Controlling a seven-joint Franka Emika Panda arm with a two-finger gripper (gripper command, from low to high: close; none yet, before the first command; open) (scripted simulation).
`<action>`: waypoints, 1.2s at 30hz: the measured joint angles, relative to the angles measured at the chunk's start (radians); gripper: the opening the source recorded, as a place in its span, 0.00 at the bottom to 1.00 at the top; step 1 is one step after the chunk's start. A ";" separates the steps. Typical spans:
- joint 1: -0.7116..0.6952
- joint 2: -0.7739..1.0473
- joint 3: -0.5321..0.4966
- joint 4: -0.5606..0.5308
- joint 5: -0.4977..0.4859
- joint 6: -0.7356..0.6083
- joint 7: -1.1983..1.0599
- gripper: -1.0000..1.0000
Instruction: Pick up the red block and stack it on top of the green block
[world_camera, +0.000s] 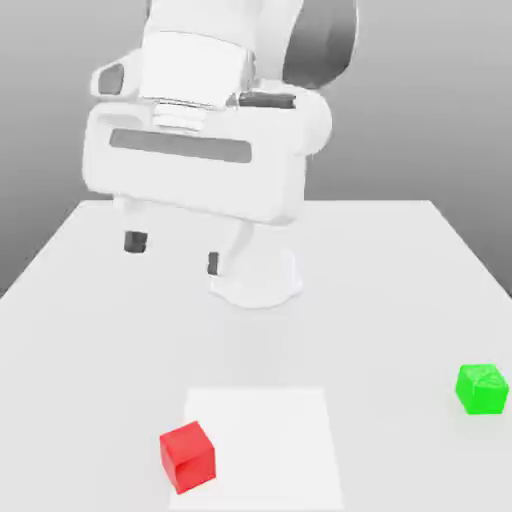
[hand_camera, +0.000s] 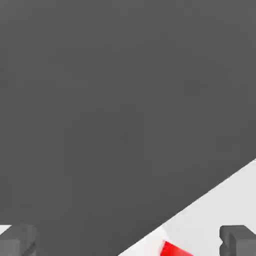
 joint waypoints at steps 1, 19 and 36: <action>-0.006 0.036 -0.002 -0.009 -0.002 0.015 0.033 0.50; -0.012 0.489 -0.052 -0.060 0.035 0.294 0.264 0.00; 0.273 0.257 0.220 -0.098 0.081 0.097 0.579 0.00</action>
